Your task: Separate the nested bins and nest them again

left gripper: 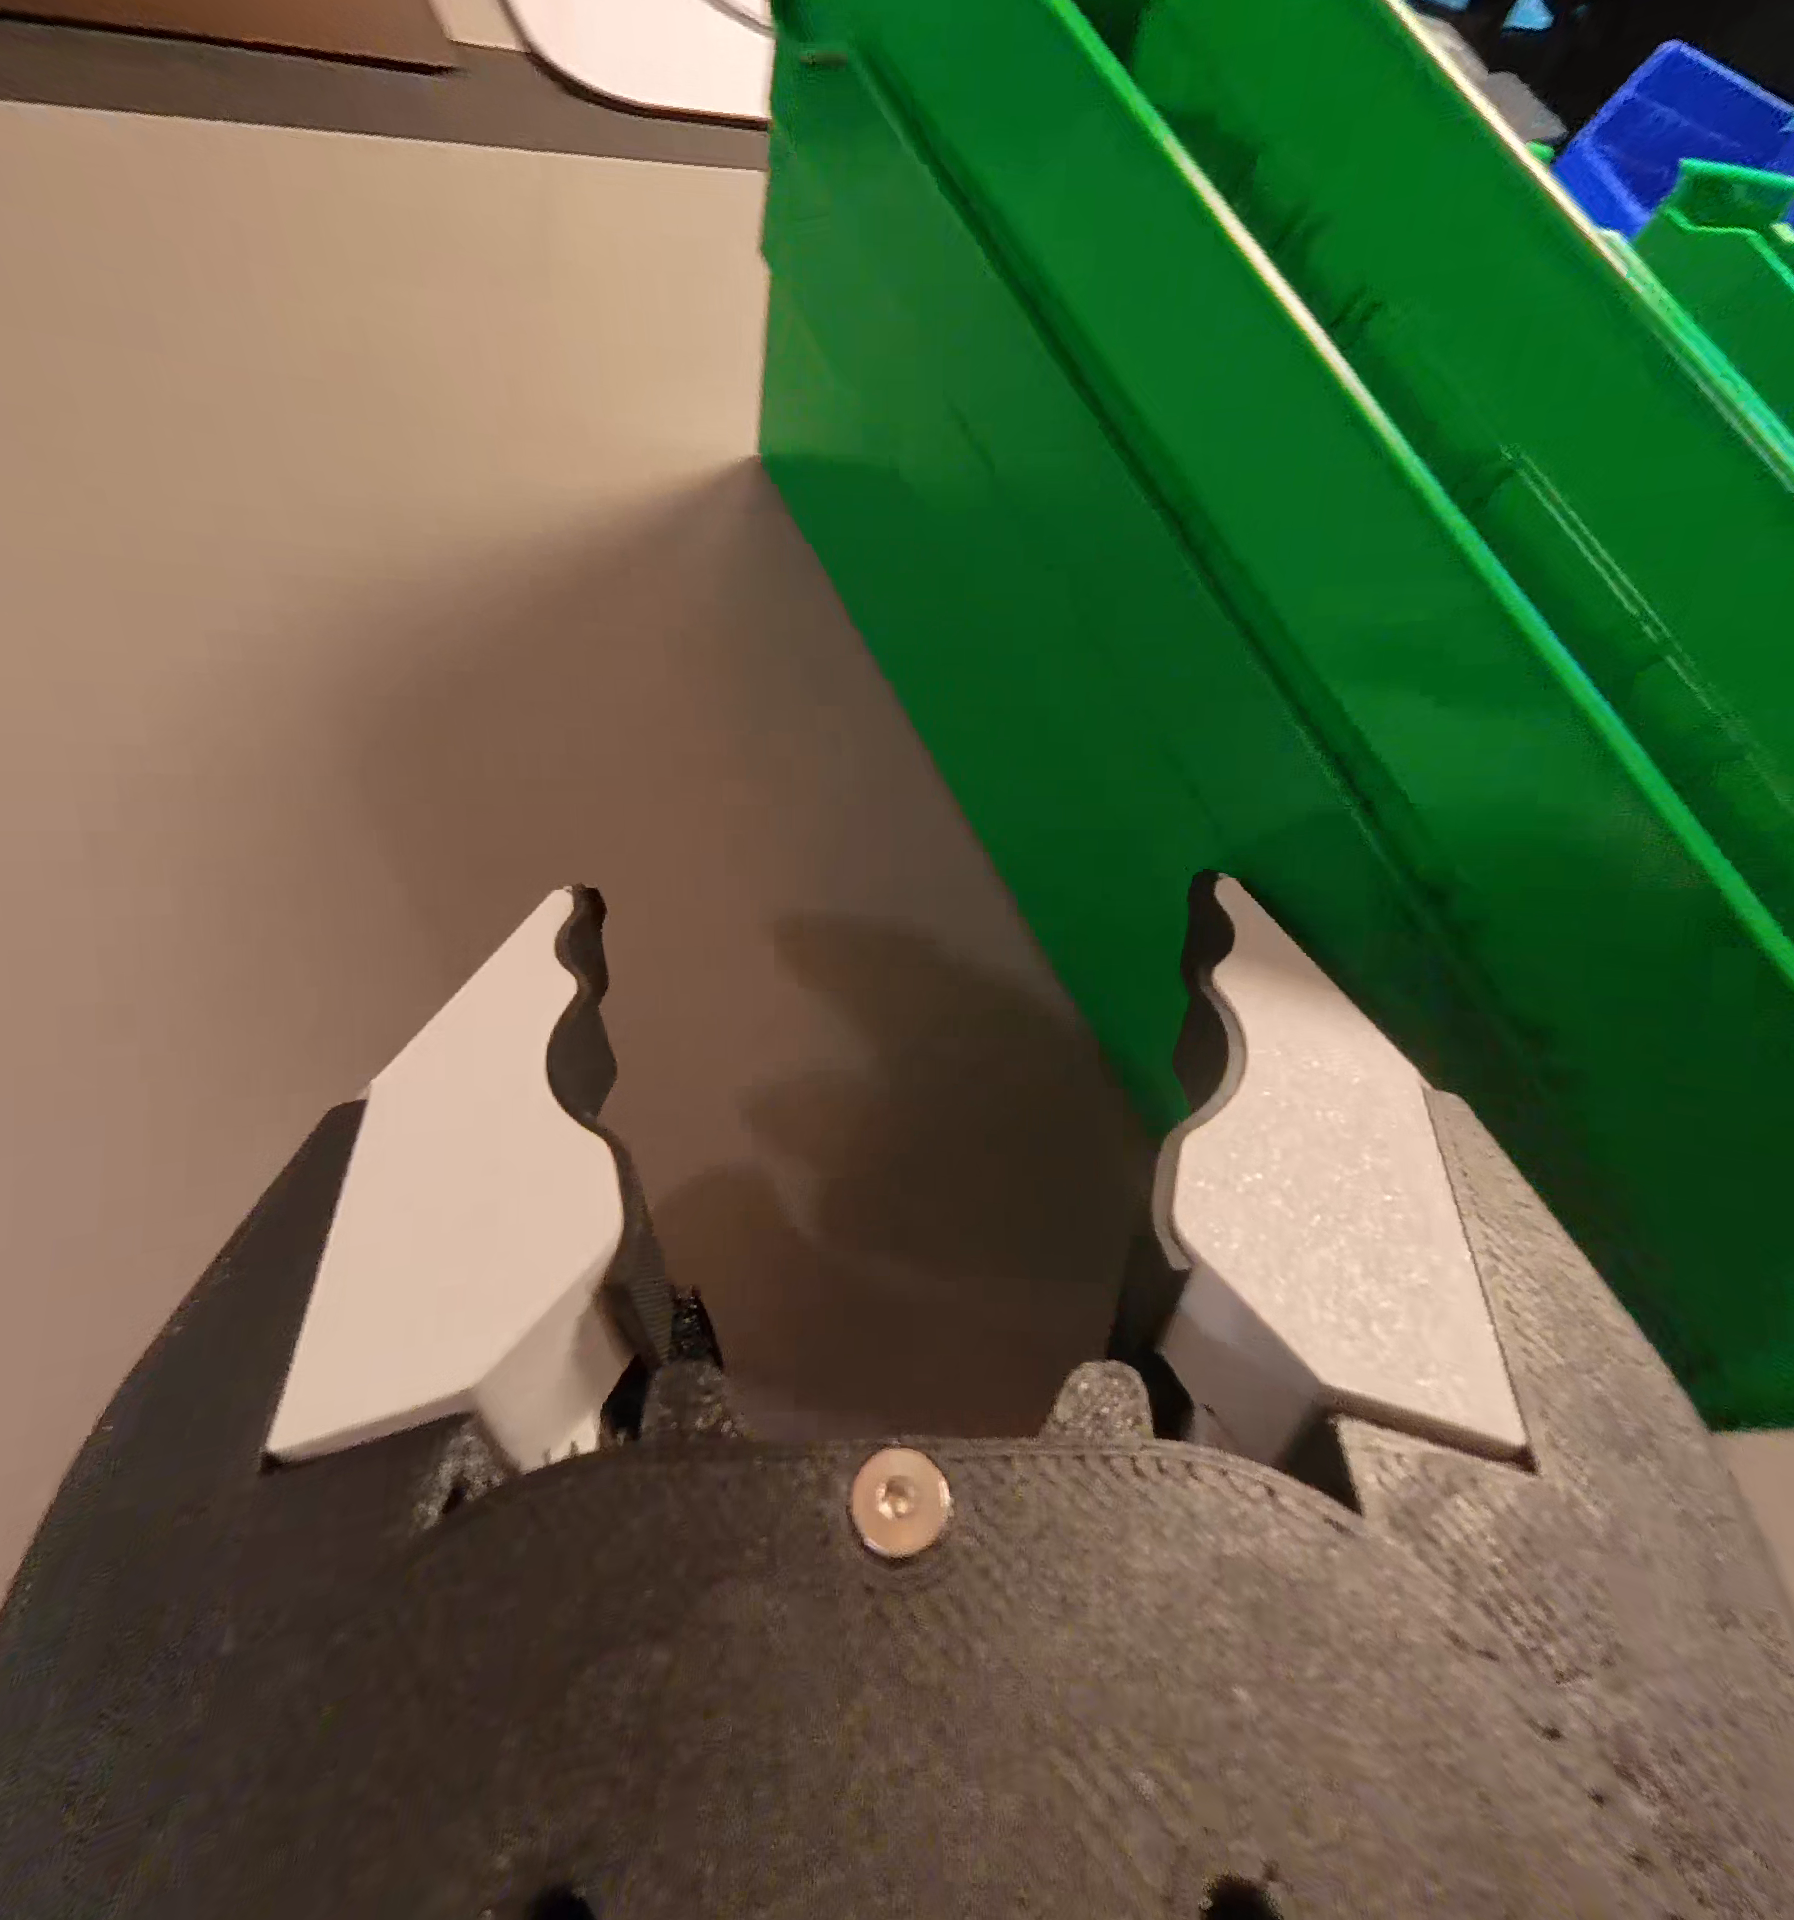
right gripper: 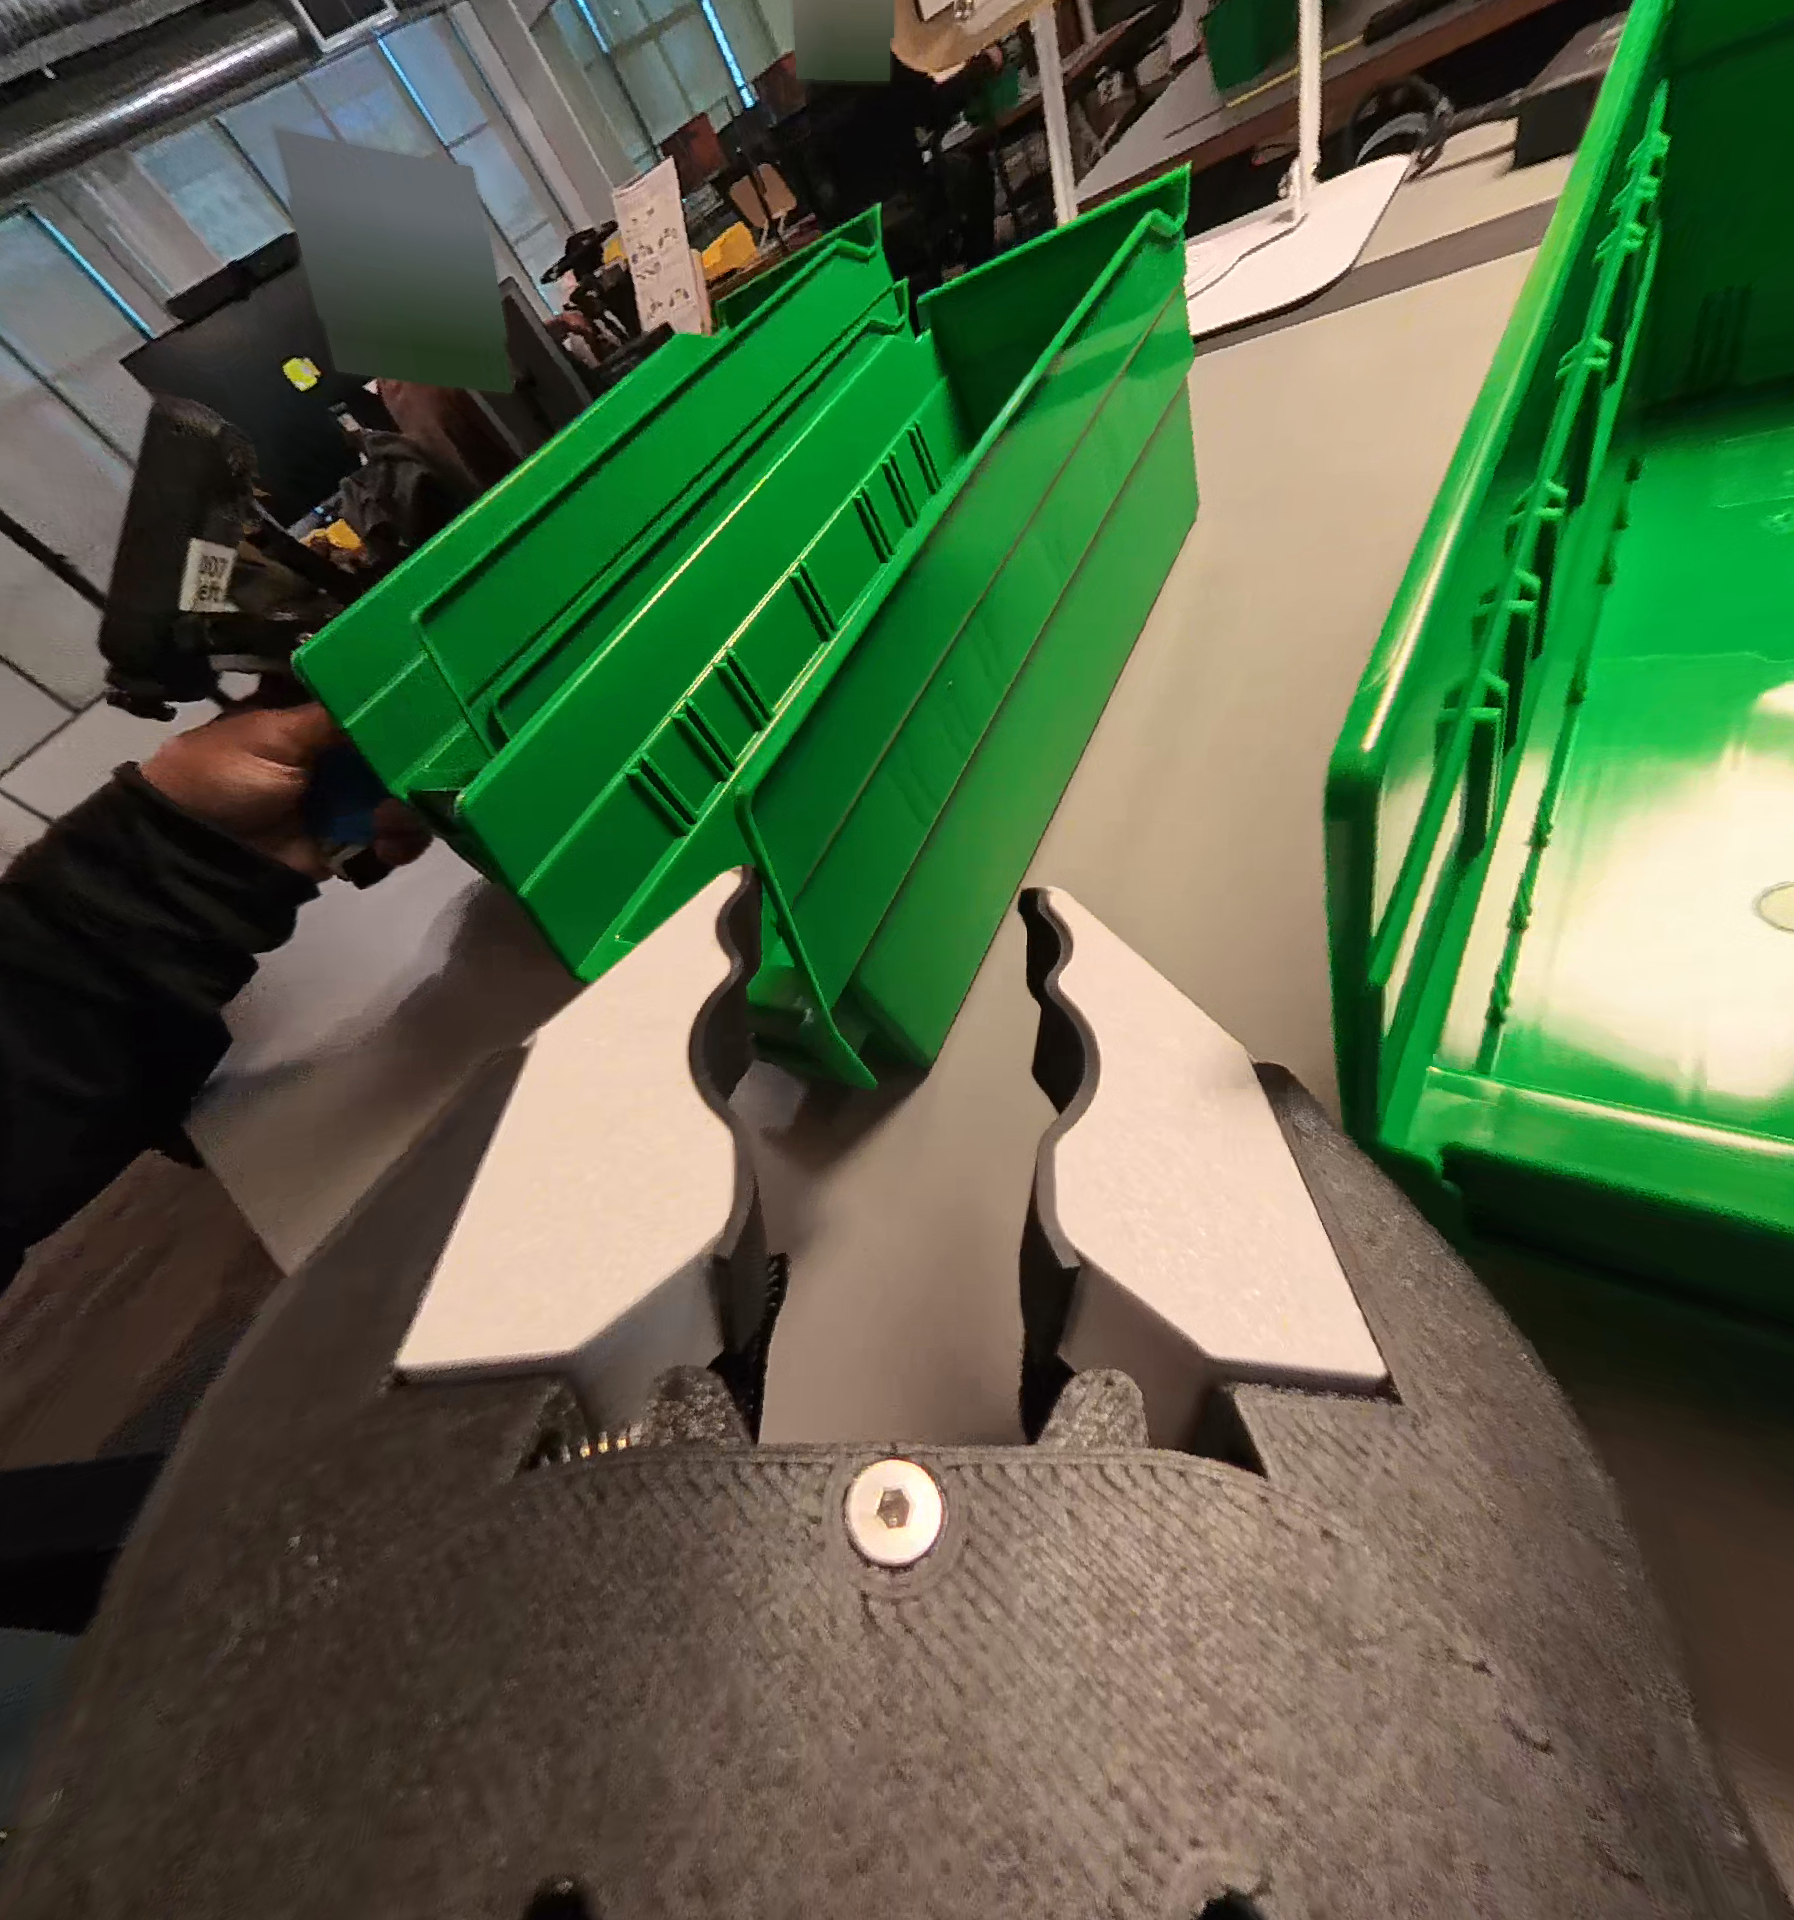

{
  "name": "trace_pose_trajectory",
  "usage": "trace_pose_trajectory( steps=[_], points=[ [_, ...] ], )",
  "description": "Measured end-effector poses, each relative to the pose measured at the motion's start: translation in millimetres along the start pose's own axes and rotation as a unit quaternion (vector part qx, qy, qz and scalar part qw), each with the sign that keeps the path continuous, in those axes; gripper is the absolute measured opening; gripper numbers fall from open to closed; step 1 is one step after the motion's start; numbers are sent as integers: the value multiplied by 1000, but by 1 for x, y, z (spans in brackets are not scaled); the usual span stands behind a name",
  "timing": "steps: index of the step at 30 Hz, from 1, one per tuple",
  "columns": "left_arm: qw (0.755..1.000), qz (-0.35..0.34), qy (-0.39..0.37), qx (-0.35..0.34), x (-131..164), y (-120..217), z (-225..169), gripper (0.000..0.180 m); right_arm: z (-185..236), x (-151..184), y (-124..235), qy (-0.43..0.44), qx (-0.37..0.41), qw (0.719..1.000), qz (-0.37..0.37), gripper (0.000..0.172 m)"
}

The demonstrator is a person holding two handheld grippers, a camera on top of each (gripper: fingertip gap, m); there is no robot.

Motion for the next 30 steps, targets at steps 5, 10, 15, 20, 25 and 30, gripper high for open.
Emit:
trace_pose_trajectory(
  steps=[5,10,15,20,25,30],
  points=[
    [1000,5,-29,7,1,-3,3,120,4,1,8,39,35,999,3,58],
    [999,-39,-15,4,-12,21,10,119,4,3,13,35,31,999,12,58],
    [998,-54,-34,-26,-21,32,15,118,14,-6,8,45,29,999,10,62],
    [994,-81,-33,-61,-35,12,37,116,13,-18,2,73,91,993,30,57],
    [992,-108,-10,-61,-51,-23,54,115,2,-32,4,125,185,974,38,35],
    [995,-97,-10,-26,-41,-42,49,115,13,-53,11,139,181,973,46,45]
  ],
)
Point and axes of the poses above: each gripper's, where its closed fingertips meet, y back along the fingers, x out of its underside, z = x × y across the jaws, the point moved 7 cm from there along y, back along the fingers, and after that the axes turned 2 degrees about -x, right-handed, at the moved point
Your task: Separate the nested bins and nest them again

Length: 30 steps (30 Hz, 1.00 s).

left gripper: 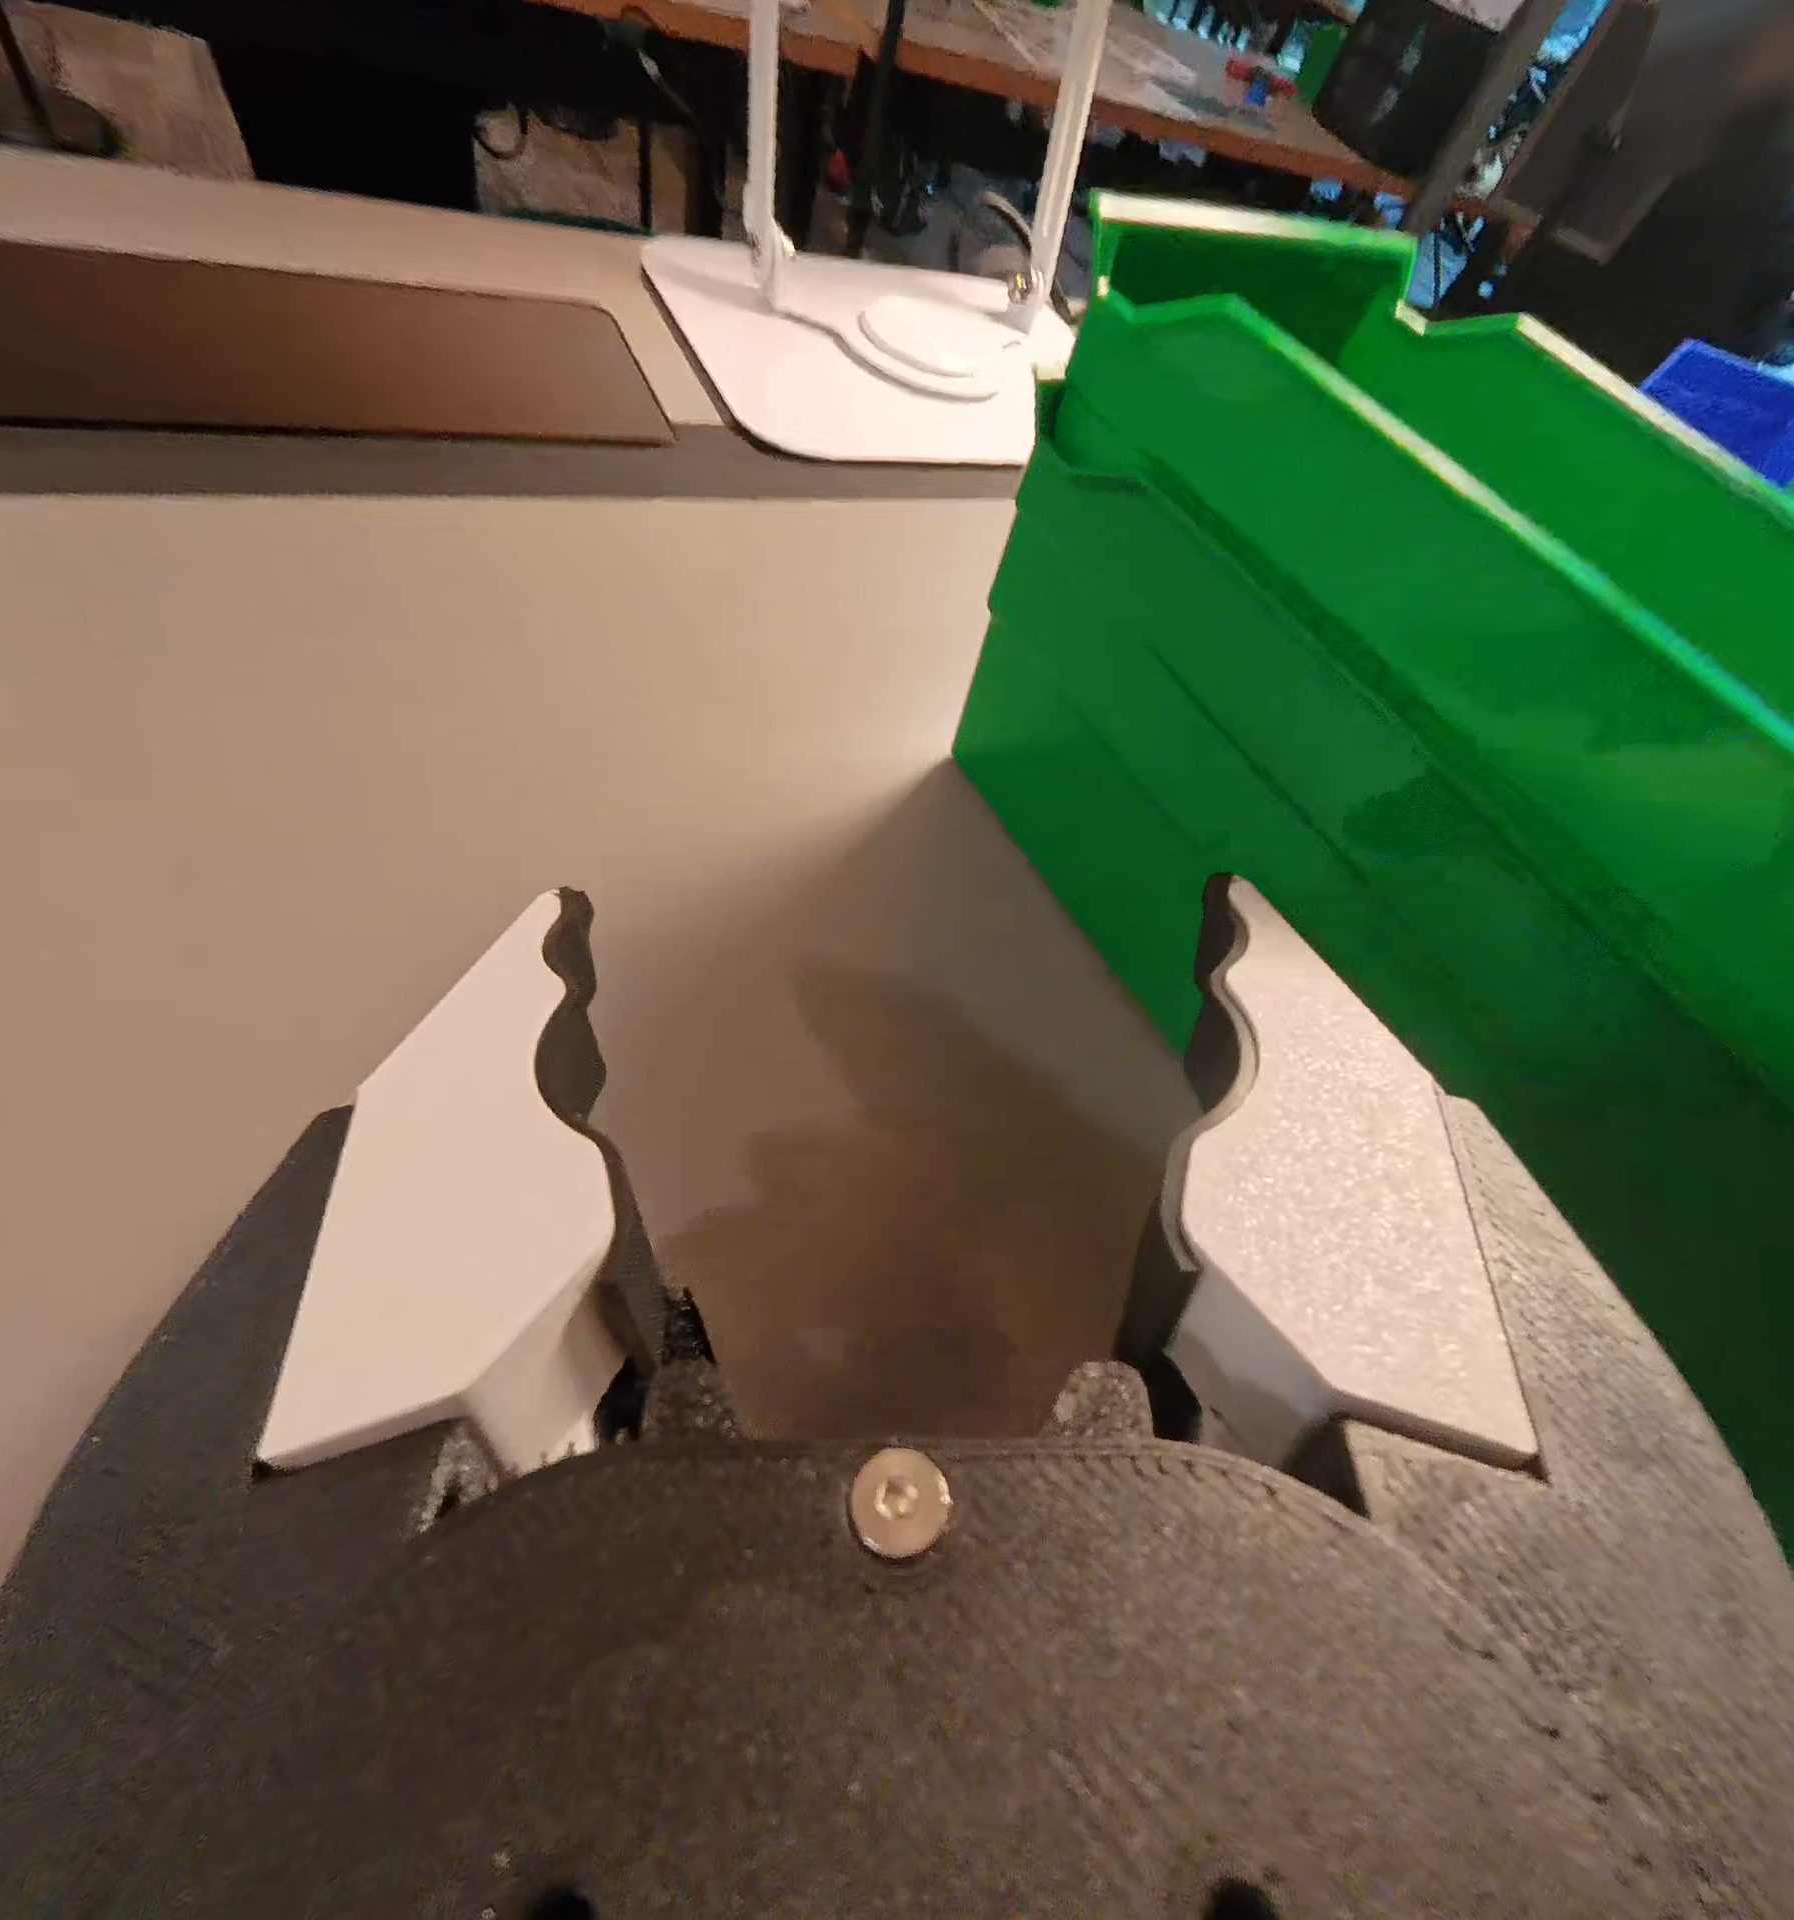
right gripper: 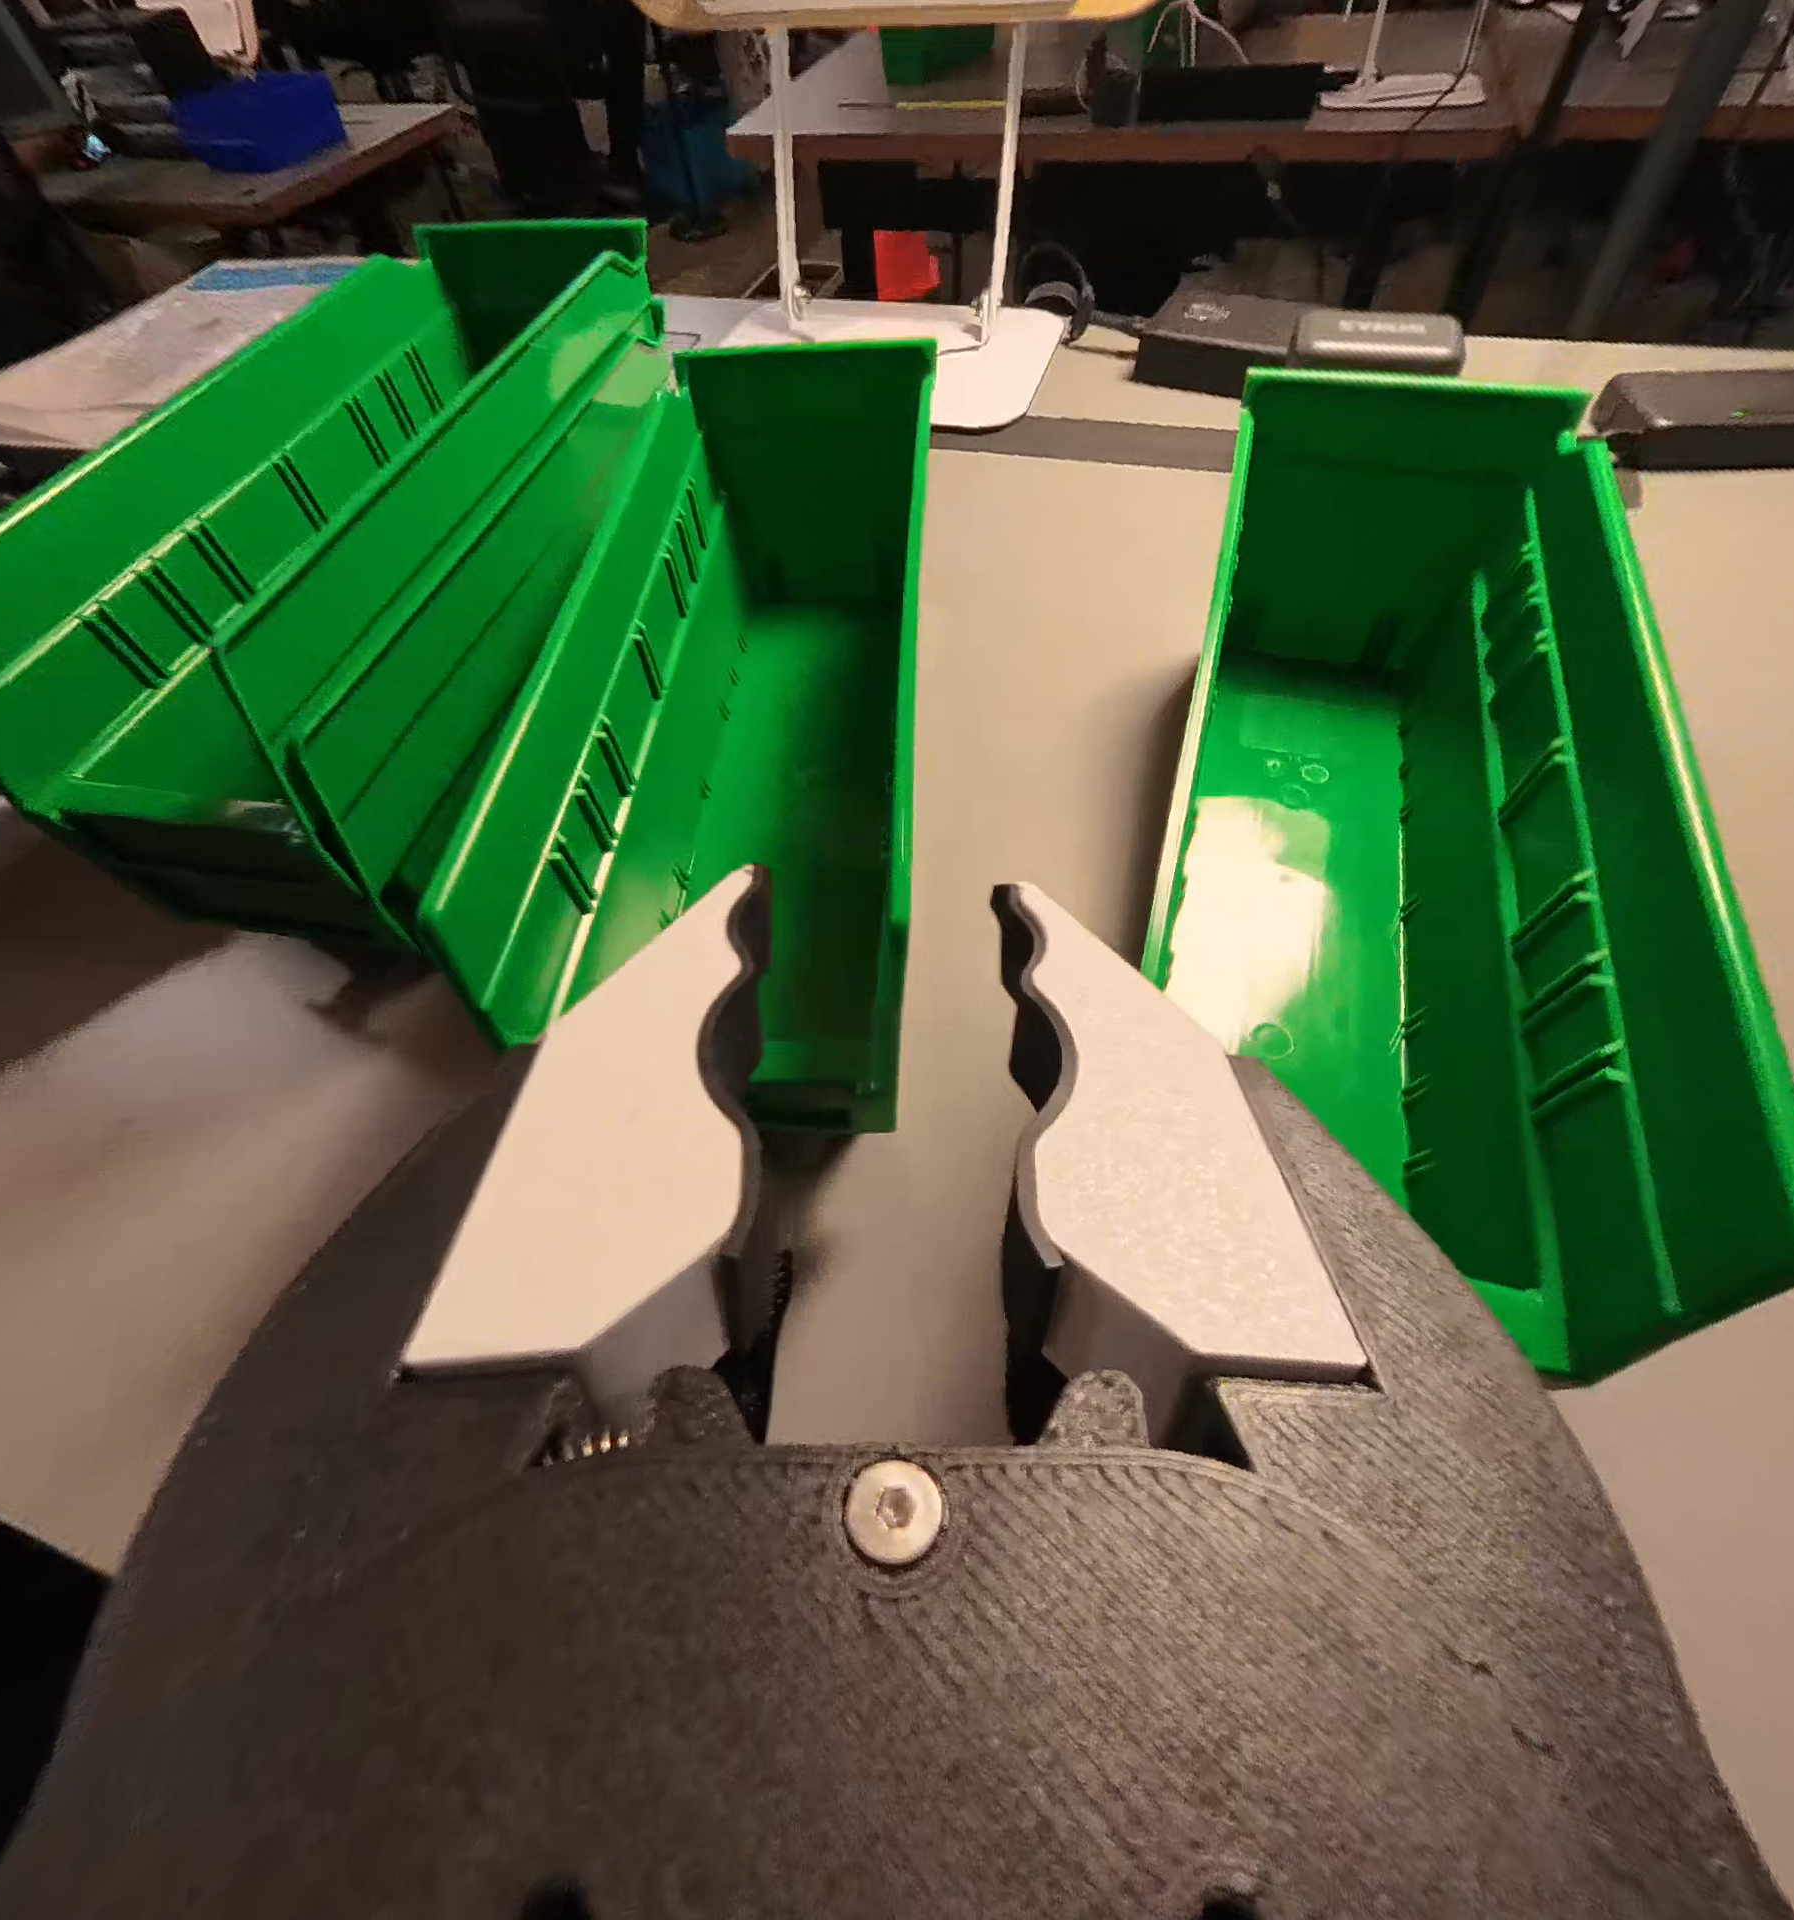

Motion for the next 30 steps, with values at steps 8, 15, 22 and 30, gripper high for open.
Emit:
trace_pose_trajectory(
  steps=[8,15,22,30],
  points=[
    [999,14,8,38,10,10,-8,115,24,-53,-62,45,-110,979,165,127],
    [999,13,22,43,11,11,-6,115,32,-65,-135,76,-96,947,298,146],
    [999,11,29,43,11,12,-4,115,35,-58,-174,128,-51,914,382,138],
    [999,12,25,42,11,13,-5,115,33,-64,-186,120,-56,911,390,118]
  ],
)
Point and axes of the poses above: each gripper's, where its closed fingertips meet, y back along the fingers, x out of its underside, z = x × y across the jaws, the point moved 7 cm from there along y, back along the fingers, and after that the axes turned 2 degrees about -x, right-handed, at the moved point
